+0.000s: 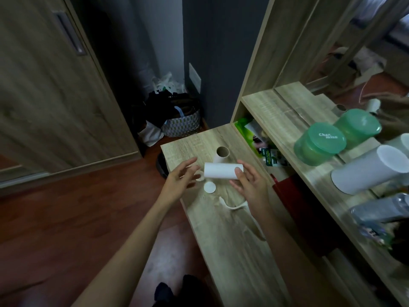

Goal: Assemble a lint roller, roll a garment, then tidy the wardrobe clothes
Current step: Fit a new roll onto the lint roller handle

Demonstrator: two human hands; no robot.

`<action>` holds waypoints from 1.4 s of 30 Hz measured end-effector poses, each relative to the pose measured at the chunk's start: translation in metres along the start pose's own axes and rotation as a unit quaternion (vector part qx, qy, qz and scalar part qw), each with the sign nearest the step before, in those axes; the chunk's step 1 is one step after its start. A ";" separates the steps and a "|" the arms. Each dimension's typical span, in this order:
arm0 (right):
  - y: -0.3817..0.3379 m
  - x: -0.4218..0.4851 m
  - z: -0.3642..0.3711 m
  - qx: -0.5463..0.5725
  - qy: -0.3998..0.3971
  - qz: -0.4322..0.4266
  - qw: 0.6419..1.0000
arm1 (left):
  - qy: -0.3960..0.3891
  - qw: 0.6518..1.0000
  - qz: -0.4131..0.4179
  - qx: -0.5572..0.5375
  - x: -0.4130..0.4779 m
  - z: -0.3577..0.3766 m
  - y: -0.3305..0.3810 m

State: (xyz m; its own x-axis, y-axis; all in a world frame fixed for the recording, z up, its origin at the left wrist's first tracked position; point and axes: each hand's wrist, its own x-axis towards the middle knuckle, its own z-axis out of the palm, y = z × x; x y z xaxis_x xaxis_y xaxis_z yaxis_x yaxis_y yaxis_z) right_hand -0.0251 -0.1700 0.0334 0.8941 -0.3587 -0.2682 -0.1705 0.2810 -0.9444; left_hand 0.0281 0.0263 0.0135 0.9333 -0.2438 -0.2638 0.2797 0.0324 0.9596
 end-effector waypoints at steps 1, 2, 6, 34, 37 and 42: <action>-0.003 0.000 0.009 -0.001 -0.012 -0.002 1.000 | -0.021 1.000 -0.006 -0.019 -0.005 -0.001 0.008; -0.005 0.001 0.018 -0.001 -0.024 -0.004 1.000 | -0.031 0.998 -0.010 -0.044 -0.008 -0.002 0.015; -0.007 0.006 0.059 0.000 -0.063 -0.010 0.998 | -0.017 0.996 -0.005 -0.090 -0.005 -0.025 0.026; 0.112 0.239 0.186 -0.763 -0.035 -0.121 0.634 | 0.109 0.977 -0.183 0.018 0.301 -0.247 -0.116; 0.109 0.238 0.189 -0.771 -0.036 -0.114 0.625 | 0.090 0.975 -0.199 0.044 0.318 -0.243 -0.137; 0.106 0.239 0.190 -0.778 -0.026 -0.097 0.620 | 0.043 0.976 -0.175 0.121 0.338 -0.234 -0.173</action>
State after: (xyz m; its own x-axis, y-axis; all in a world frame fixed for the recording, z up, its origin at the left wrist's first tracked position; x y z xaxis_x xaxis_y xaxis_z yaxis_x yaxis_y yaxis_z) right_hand 0.2490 -0.0565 -0.0949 0.9657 -0.2107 -0.1515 -0.2144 -0.9767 -0.0087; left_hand 0.3477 0.1653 -0.2642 0.8088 -0.1164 -0.5764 0.5326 -0.2705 0.8020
